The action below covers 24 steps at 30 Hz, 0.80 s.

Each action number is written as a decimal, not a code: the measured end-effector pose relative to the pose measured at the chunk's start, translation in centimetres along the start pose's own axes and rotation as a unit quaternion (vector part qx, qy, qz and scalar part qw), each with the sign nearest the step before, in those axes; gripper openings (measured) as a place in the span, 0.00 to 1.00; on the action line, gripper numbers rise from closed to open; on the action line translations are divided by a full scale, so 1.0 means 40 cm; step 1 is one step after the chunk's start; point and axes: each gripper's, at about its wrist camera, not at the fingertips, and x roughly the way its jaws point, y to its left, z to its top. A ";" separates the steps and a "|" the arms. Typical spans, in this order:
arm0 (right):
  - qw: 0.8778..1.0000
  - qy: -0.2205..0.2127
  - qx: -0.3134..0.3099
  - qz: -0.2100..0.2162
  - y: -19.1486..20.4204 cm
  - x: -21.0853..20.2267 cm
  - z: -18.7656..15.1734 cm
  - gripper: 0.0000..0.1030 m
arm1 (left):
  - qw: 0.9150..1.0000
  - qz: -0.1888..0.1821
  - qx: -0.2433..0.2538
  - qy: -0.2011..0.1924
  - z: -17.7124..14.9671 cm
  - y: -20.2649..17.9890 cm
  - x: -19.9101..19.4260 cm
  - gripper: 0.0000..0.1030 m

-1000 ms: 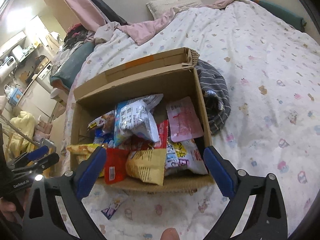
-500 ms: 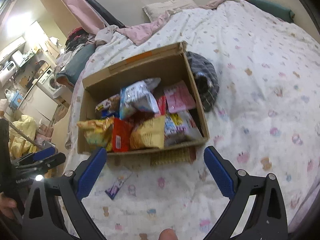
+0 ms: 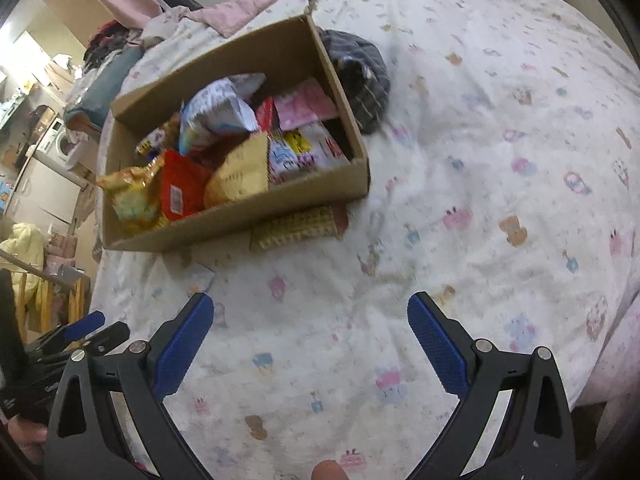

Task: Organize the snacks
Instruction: 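Withdraw both open tools from the box toward the last snacks, then grasp the white-blue candy bar with the left tool while the right tool grasps the checkered wafer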

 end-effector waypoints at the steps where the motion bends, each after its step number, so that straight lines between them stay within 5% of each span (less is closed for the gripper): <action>1: 1.000 0.001 -0.001 -0.002 -0.002 0.001 -0.003 0.97 | 1.000 0.016 0.000 0.011 -0.002 0.001 0.019 0.70; 5: 1.000 0.002 -0.009 -0.012 0.000 0.003 -0.007 0.97 | 0.998 0.030 0.008 0.054 -0.004 -0.020 0.081 0.70; 13: 1.000 0.009 0.001 -0.013 -0.018 0.012 0.000 0.97 | 0.997 0.003 0.062 0.049 0.035 -0.137 0.145 0.69; 18: 1.000 0.012 0.011 -0.018 -0.039 0.017 -0.002 0.97 | 0.995 0.017 0.076 0.055 0.059 -0.172 0.189 0.48; 20: 1.000 0.012 0.014 -0.016 -0.048 0.022 -0.005 0.97 | 0.996 0.013 0.070 0.051 0.066 -0.168 0.193 0.17; 24: 1.000 0.004 0.019 -0.004 -0.051 0.044 -0.012 0.99 | 0.998 0.001 0.052 0.047 0.072 -0.156 0.181 0.14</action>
